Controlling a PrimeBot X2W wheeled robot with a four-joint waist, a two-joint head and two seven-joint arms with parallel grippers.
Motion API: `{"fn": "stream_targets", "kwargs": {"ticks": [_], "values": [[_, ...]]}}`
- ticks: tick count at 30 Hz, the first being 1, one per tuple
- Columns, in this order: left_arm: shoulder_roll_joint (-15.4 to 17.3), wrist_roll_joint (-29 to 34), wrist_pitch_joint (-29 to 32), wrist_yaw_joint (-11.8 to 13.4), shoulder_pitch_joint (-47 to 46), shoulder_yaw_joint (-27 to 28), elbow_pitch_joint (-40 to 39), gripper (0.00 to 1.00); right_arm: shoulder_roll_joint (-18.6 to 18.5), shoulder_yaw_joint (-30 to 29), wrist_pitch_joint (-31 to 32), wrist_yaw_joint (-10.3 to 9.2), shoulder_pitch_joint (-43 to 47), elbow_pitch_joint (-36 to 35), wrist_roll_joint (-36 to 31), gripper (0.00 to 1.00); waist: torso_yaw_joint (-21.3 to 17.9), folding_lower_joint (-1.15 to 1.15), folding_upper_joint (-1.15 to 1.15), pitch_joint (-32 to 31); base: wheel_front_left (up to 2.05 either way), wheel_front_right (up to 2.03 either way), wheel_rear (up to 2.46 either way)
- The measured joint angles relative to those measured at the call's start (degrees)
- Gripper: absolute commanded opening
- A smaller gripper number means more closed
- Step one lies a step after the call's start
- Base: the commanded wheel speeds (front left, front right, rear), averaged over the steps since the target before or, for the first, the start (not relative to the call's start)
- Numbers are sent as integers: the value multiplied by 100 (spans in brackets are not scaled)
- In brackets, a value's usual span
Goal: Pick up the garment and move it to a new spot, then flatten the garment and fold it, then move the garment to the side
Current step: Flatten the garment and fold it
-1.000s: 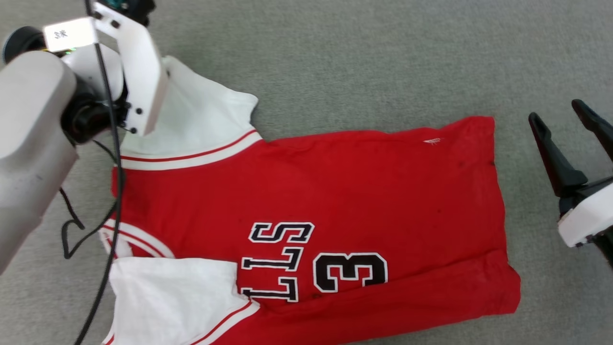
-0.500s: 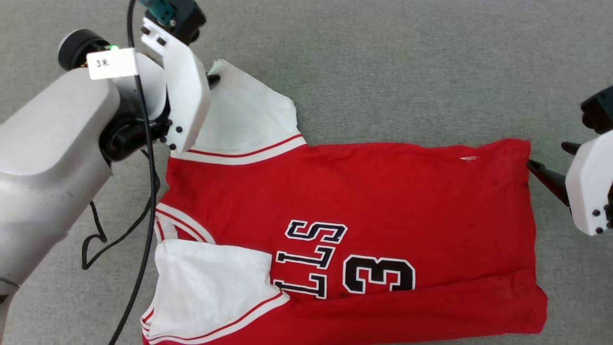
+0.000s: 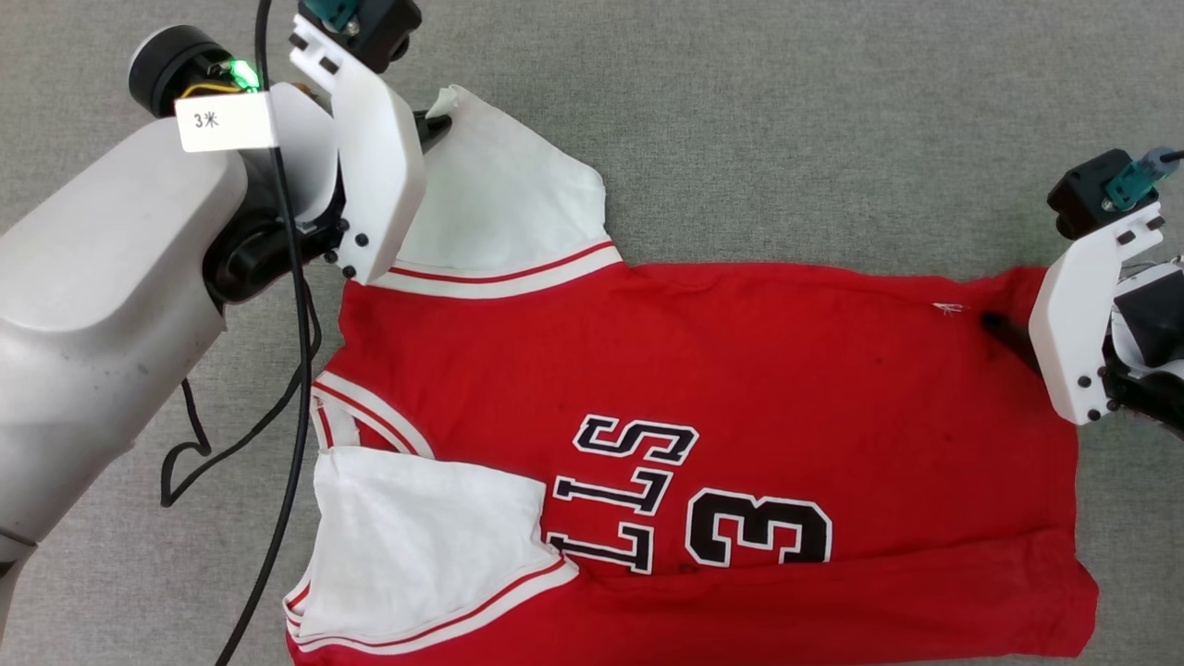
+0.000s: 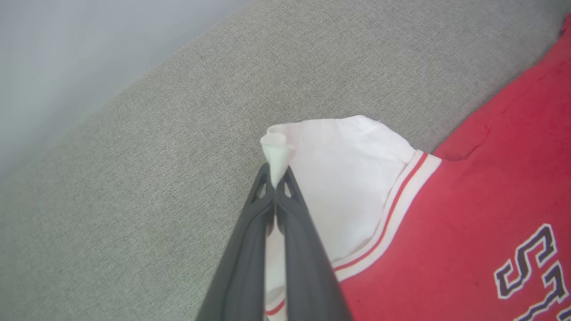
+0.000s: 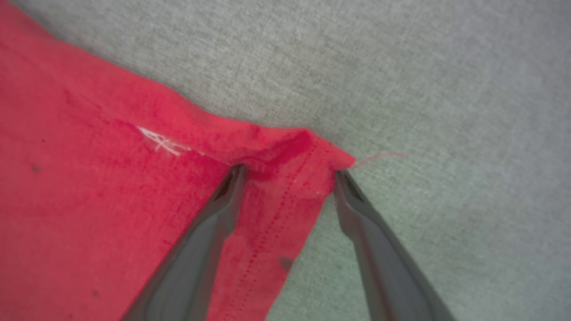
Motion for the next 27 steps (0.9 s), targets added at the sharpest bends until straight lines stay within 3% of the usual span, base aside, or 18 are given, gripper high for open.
{"fn": "stream_targets", "kwargs": {"ticks": [2, 3, 4, 5, 20, 27], "values": [[13, -16, -51, 0, 0, -30, 33, 0, -16, 102, -182, -1, -12, 119, 58, 100, -4, -1, 0, -5, 0, 0, 0], [22, -20, -77, 0, 1, -46, 58, 0, -23, 168, -268, -2, -29, 174, 91, 74, -9, -1, 0, -18, 0, 0, 0], [33, -24, -101, 0, 4, -57, 85, 0, -25, 211, -367, -2, -49, 238, 137, 13, -16, -1, 0, -39, 0, 0, 0], [48, -34, -129, 0, 9, -67, 118, 0, -26, 264, -494, -1, -53, 290, 168, 0, -25, -1, 0, -66, 0, 0, 0], [516, -379, -654, 2, 815, -246, -77, 0, -290, 368, -2261, 4, 567, 341, 768, 0, -41, 0, 0, -963, 0, 0, 0], [1048, -526, -917, 348, 1750, -377, -857, 0, -372, 242, -2619, 3, 1451, -42, 948, 0, 18, 0, 0, -1576, 0, 0, 0]]}}
